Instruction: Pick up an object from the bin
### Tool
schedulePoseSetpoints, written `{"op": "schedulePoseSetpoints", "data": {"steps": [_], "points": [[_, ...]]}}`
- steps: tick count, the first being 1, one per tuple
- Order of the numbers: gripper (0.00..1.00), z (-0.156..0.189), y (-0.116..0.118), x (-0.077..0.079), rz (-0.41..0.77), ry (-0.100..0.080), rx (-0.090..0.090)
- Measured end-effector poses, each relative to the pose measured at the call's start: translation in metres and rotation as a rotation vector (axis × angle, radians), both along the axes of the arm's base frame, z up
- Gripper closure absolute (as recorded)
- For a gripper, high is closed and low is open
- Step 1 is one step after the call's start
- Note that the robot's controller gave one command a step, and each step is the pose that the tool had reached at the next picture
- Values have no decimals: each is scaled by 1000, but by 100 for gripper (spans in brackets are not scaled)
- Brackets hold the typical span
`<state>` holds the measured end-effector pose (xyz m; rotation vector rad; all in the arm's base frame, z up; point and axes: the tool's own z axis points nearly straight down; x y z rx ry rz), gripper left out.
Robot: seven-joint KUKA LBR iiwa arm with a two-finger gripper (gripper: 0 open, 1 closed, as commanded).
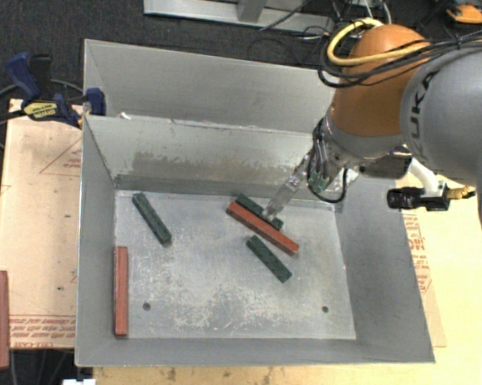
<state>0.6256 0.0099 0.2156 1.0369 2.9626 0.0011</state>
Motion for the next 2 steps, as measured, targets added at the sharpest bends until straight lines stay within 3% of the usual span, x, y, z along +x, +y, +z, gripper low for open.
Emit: {"op": "schedulePoseSetpoints", "data": {"steps": [1,2], "points": [[0,-141,-16,-61,365,1,-1],[100,-140,-16,-60,365,0,1]]}}
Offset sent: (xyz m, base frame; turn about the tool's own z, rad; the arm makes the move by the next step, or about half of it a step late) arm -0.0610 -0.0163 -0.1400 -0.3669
